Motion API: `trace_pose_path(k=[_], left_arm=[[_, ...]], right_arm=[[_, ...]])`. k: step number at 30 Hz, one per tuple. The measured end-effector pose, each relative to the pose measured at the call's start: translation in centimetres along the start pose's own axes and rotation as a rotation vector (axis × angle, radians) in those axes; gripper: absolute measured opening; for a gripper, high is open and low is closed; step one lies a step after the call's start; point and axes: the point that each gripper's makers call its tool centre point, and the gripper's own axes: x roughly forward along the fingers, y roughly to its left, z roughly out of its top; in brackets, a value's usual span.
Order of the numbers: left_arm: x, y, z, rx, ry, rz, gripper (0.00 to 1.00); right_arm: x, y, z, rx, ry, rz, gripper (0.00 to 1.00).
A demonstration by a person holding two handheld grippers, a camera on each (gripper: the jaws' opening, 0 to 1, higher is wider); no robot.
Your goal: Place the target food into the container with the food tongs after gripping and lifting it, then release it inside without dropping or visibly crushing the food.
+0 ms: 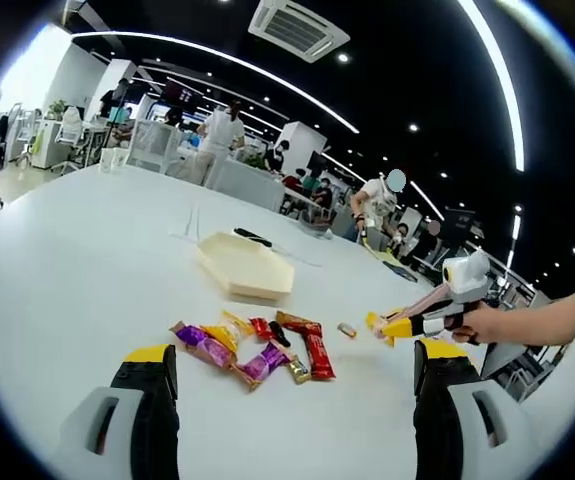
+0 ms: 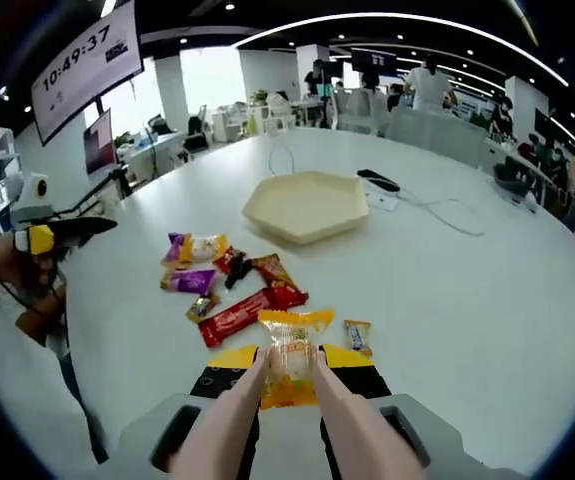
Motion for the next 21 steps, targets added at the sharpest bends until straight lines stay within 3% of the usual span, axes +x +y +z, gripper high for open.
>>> trace_pose_path(k=[7,11,18,21], left_arm=[[0.2,0.1,0.6,0.022,-0.012,0.01,0.99],[0.3,0.1,0.4,0.016,-0.001,0.02,0.99],[0.2,-0.8,0.9,0.025,-0.017,0.007,0.99],[0.5,-1.0,0.3,0.025,0.008,-0.001,0.99]], right_arm=[[-0.5,-0.6,1.0,0.011,-0.031,-0.007,0.21],[-1.1,-1.2,1.5,0.061,-0.057,-0.025,0.21],[-1.8,-1.8,3.1,0.052,-0.084,-0.044,0.21],[-2.6,-2.1,4.3,0.092,-0.107,-0.049,0.21]])
